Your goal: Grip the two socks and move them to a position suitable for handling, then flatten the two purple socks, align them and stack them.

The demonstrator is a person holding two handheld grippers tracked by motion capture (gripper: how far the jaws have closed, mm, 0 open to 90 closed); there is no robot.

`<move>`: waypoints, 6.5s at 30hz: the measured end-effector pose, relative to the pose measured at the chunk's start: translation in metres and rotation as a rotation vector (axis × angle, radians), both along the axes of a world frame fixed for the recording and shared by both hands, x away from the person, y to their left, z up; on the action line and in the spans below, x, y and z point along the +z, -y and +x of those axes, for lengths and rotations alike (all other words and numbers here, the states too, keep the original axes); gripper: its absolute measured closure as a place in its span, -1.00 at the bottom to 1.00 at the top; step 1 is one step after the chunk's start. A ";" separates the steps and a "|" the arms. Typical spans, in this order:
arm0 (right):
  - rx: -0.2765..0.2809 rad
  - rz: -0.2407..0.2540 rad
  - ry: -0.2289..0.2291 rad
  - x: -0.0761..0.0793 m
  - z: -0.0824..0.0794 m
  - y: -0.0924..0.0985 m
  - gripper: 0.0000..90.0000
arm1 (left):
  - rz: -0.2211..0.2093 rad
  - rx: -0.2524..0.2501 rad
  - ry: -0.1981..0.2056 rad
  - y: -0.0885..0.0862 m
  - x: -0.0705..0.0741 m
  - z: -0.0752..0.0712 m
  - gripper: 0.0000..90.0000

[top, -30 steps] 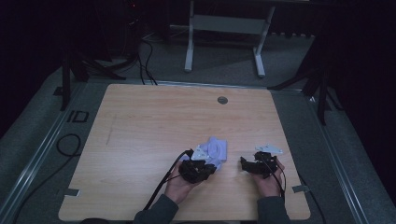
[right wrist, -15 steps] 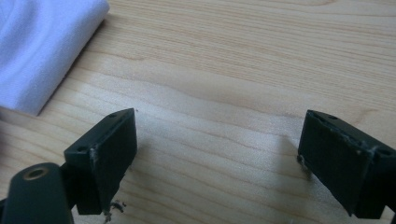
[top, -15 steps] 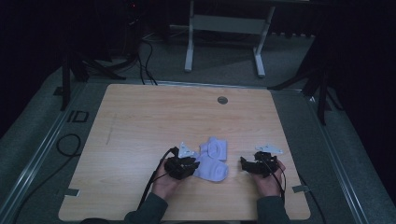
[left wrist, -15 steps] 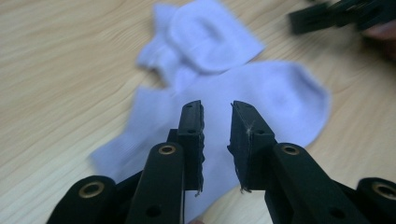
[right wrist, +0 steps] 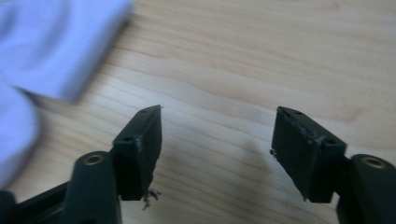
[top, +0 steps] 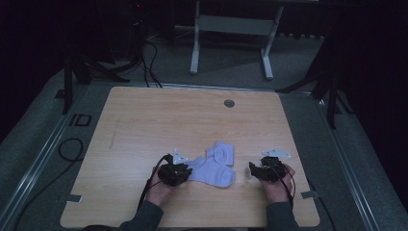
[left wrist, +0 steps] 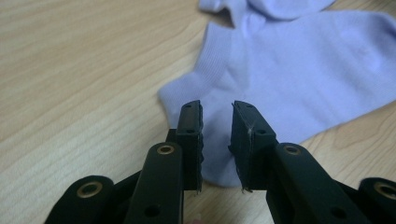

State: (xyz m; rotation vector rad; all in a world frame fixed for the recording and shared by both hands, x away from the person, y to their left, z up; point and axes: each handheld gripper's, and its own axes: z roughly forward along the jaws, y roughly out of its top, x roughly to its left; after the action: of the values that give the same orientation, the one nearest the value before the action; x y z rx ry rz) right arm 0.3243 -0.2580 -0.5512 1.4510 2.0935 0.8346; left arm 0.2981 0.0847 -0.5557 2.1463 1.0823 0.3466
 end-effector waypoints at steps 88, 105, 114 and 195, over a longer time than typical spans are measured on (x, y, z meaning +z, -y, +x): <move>0.218 0.176 -0.061 0.040 0.042 -0.060 0.98 | -0.042 0.014 -0.012 -0.010 -0.004 -0.022 0.57; 0.126 0.126 -0.110 0.018 0.036 -0.016 0.96 | -0.050 0.016 -0.023 -0.010 -0.003 -0.027 0.53; 0.088 0.032 -0.124 0.011 0.033 -0.004 0.77 | -0.054 0.017 -0.029 -0.009 -0.003 -0.033 0.50; 0.544 -0.007 -0.037 0.052 0.068 -0.097 0.92 | -0.019 0.004 0.070 0.027 0.008 -0.025 0.32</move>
State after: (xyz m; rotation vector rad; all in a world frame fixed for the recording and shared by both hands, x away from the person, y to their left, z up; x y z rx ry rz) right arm 0.3925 -0.1608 -0.4991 0.8962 2.5589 0.9934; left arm 0.2730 0.0575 -0.5477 2.0996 1.0470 0.4081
